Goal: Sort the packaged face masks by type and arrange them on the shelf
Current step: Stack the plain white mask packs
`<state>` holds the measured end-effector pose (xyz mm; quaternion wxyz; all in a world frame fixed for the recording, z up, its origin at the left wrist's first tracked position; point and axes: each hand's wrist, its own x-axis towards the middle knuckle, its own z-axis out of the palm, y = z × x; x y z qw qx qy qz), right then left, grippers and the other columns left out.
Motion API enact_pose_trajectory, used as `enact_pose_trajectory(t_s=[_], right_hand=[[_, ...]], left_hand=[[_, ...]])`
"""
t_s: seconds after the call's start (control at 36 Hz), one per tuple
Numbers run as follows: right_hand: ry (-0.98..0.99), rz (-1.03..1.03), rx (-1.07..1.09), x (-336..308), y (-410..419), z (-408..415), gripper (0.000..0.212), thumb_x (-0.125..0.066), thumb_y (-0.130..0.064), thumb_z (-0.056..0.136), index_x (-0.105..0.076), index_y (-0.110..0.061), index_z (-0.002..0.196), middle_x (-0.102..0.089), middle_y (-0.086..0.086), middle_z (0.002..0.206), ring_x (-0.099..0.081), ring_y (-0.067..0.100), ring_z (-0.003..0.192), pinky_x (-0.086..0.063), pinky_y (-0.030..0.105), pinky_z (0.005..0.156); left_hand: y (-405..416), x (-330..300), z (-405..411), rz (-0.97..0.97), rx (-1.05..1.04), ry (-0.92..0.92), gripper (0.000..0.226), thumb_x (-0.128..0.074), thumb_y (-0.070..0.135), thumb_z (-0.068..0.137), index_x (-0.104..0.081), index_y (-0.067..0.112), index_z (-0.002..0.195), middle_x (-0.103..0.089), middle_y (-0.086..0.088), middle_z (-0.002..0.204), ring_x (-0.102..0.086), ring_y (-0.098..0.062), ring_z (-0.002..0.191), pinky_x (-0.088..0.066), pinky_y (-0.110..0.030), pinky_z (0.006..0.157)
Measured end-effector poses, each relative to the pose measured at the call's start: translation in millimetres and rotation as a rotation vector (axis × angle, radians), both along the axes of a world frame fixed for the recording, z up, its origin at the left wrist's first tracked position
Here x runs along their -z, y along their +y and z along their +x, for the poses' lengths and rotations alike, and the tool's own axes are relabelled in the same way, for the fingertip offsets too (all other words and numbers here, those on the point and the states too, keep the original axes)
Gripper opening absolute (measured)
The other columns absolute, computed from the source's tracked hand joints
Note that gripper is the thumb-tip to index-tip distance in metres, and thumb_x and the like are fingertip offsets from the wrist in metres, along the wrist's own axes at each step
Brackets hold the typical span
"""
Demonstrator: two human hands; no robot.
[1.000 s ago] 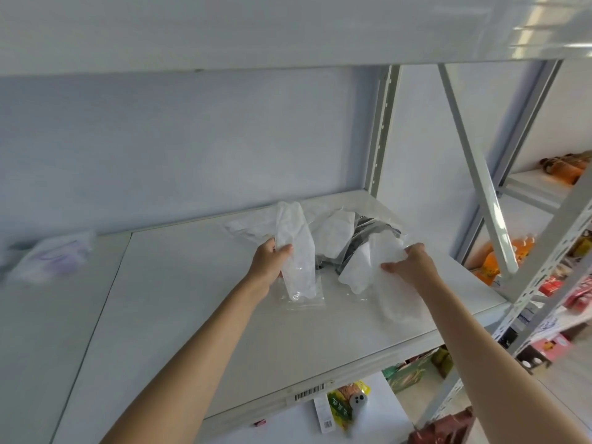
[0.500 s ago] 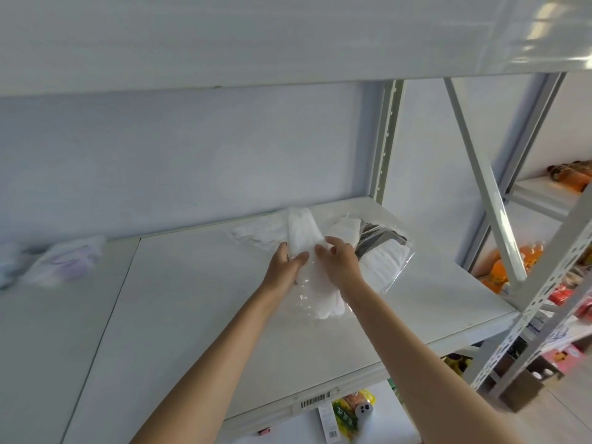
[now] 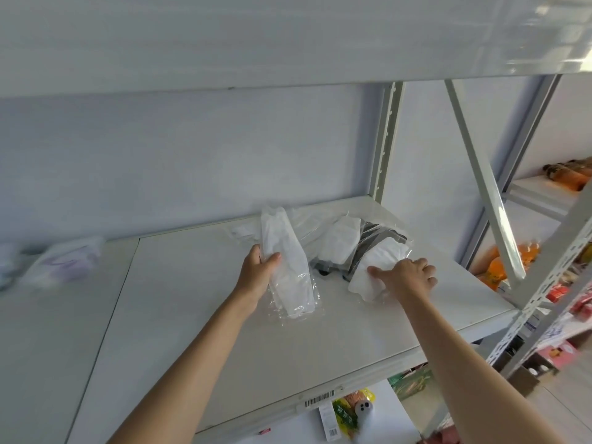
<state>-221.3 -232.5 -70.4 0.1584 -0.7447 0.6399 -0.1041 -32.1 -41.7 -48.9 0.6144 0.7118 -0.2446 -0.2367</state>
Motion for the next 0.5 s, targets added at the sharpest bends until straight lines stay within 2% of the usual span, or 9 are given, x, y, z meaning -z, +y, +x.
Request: enact_pose_trajectory(t_s=[0.08,0.14,0.25,0.31,0.39,0.5], right_hand=[[-0.094,0.065,-0.012,-2,-2,1,0.077,-0.067,-0.060,0.075,-0.051,-0.010,0.132,-0.042,0.012,0.128,-0.034,0.033,0.123,-0.029,0.038,0.102],[-0.087,0.072,-0.022,-2,-2,1,0.074,-0.067,-0.055,0.078,-0.049,-0.011,0.134,-0.041,0.012,0.129,-0.034,0.033,0.124,-0.029,0.038,0.102],[0.037,0.023,0.003,-6,2,-2,0.089,-0.062,-0.062,0.078,-0.037,0.000,0.137,-0.036,0.015,0.131,-0.032,0.033,0.124,-0.030,0.039,0.102],[0.085,0.019,-0.004,-7,1,-7,0.089,-0.058,-0.066,0.079,-0.039,0.000,0.137,-0.037,0.014,0.131,-0.032,0.033,0.124,-0.030,0.039,0.101],[0.116,-0.006,-0.038,-9,-2,-12,0.076,-0.056,-0.062,0.083,-0.047,-0.005,0.132,-0.040,0.013,0.130,-0.033,0.033,0.123,-0.030,0.039,0.099],[0.069,0.037,-0.022,-10,-6,-16,0.069,-0.062,-0.055,0.083,-0.049,-0.007,0.132,-0.041,0.012,0.130,-0.035,0.032,0.123,-0.032,0.038,0.100]], left_hand=[[3,-1,3,-0.002,-0.005,0.007,0.012,-0.057,0.017,0.095,-0.055,0.011,0.105,-0.065,-0.017,0.110,-0.064,-0.032,0.102,-0.052,-0.049,0.092],[4,-3,4,-0.002,-0.003,0.010,0.016,-0.057,0.017,0.095,-0.055,0.009,0.109,-0.065,-0.016,0.111,-0.064,-0.031,0.102,-0.052,-0.049,0.091],[8,-2,6,0.004,-0.021,0.007,0.020,-0.057,0.017,0.095,-0.055,0.005,0.112,-0.065,-0.017,0.111,-0.064,-0.033,0.103,-0.052,-0.047,0.089],[11,-1,7,0.008,-0.031,0.007,0.021,-0.057,0.016,0.095,-0.055,0.005,0.112,-0.065,-0.018,0.112,-0.064,-0.034,0.103,-0.052,-0.047,0.088],[13,0,9,0.008,-0.039,0.004,0.020,-0.057,0.015,0.095,-0.055,0.004,0.111,-0.065,-0.017,0.109,-0.064,-0.030,0.097,-0.053,-0.043,0.083],[13,2,10,0.011,-0.041,0.002,0.019,-0.056,0.015,0.096,-0.054,0.004,0.111,-0.063,-0.013,0.104,-0.062,-0.023,0.087,-0.052,-0.036,0.074]])
